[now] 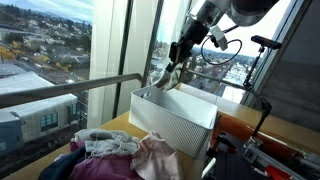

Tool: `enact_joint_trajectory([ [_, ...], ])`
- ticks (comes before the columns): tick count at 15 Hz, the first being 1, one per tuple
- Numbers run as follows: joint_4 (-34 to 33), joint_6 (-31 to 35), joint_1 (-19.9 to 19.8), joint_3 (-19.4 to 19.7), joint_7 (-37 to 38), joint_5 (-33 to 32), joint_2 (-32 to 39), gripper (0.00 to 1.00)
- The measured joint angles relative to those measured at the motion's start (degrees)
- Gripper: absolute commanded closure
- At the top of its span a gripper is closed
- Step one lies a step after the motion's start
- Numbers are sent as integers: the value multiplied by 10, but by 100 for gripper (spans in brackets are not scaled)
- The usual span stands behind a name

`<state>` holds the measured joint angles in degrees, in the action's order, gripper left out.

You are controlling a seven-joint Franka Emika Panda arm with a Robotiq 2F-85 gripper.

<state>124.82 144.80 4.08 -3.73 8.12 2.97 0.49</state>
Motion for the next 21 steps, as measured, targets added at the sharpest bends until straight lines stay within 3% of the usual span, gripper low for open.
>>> enact_joint_trajectory([
  [5,-11,3,-49,44,-36,-3,-29,99],
  [11,48,34,-77,67,-50,-4,-9,99],
  [12,59,40,-77,67,-49,-4,-6,72],
  [14,78,53,-77,67,-40,-12,2,64],
  [21,87,60,-63,56,-21,-23,-7,14],
])
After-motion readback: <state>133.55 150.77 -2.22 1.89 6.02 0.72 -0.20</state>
